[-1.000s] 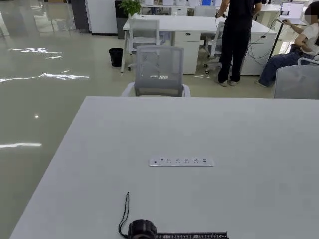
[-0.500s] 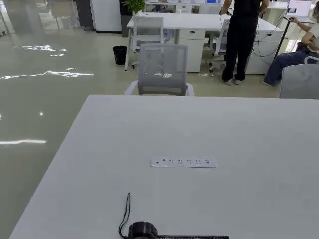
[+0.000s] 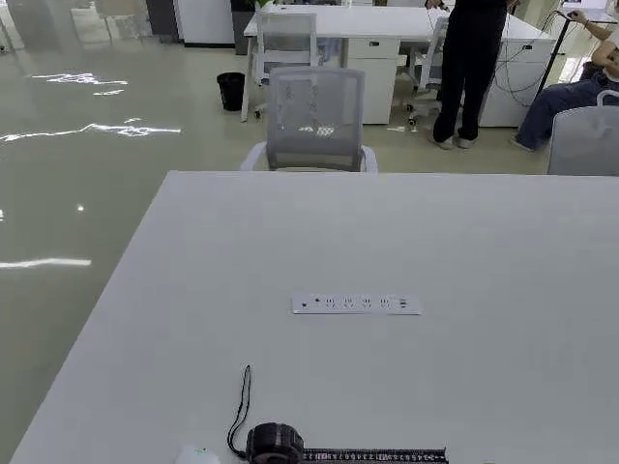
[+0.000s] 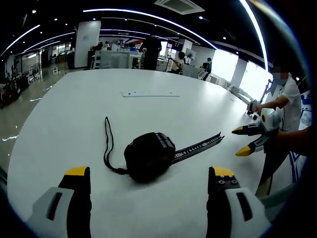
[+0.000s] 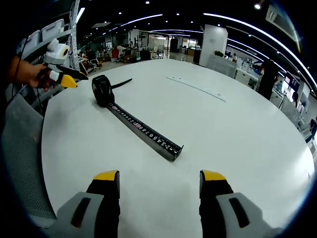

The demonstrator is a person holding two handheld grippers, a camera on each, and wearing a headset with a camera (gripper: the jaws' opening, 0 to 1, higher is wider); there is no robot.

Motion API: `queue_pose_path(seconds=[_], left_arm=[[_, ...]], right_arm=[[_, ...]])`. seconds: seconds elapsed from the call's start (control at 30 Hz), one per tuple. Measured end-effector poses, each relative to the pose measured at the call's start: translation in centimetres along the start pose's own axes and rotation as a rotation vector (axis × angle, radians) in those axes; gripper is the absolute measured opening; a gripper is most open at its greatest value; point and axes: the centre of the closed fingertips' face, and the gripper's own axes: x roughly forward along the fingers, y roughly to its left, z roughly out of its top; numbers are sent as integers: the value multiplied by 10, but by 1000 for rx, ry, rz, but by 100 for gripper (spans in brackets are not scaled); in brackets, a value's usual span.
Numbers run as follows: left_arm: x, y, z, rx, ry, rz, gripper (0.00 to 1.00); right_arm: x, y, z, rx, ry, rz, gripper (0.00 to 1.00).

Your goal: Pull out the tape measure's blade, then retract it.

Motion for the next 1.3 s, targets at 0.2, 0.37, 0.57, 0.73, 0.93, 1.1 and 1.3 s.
queue_pose_path(seconds=[0.2, 0.37, 0.57, 0.73, 0.93, 1.1, 1.3], left_arm=[[10, 1, 0, -14, 14, 10, 93], [16, 2, 4, -27, 16, 17, 90], [23, 4, 6, -52, 12, 29, 90], [30, -1, 9, -75, 17, 37, 86], [39, -11, 16, -104, 8, 43, 80], [45, -5, 16, -95, 26, 81, 75], [49, 2, 14, -58, 44, 125, 74]], right_arm=[[12, -2, 4, -74, 10, 43, 63], [20, -12, 9, -105, 27, 52, 58], [28, -19, 8, -164, 64, 82, 52], [33, -21, 10, -204, 86, 111, 49], [41, -20, 14, -248, 98, 139, 45], [48, -18, 16, -295, 108, 157, 43], [52, -20, 17, -311, 111, 170, 40]])
